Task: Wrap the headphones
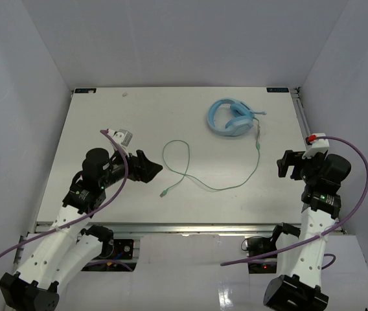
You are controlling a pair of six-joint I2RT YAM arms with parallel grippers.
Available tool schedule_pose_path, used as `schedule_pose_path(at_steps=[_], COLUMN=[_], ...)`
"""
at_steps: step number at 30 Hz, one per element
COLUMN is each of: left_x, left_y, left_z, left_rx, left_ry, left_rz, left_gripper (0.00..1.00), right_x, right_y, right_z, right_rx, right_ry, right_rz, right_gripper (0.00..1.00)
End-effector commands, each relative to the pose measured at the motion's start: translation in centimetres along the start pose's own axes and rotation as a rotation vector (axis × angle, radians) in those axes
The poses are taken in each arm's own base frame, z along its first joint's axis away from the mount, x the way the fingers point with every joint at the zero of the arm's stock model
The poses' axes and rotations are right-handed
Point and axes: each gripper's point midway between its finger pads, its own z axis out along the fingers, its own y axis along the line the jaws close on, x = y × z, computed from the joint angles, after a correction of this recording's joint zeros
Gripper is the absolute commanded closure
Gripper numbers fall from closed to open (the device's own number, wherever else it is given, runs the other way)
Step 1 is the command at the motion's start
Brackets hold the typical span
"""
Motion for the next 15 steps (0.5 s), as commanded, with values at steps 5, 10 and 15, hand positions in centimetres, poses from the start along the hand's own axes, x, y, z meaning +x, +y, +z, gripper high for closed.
schedule_pose_path(at_steps=[5,10,15], left_x=[-0.5,-0.5,-1.5], left_y=[-0.5,-0.6,-0.9], left_z=[0.3,0.9,2.4], left_rx=[0.022,0.03,0.056], left_ry=[0.007,0.017,0.002], left_rz=[-0.002,-0.021,-0.065], left_gripper=[0.02,0.02,0.02], right_x=[-2.9,-2.2,-2.3], right_y=[2.7,5.5,6.3], right_z=[-1.0,-2.1,-2.5], right_rx=[-0.167,-0.354,-0.407], right_ry=[-0.079,-0.089,-0.094], right_rz=[-0.16,-0.336,-0.361], right_gripper=[0.1,0.1,0.1])
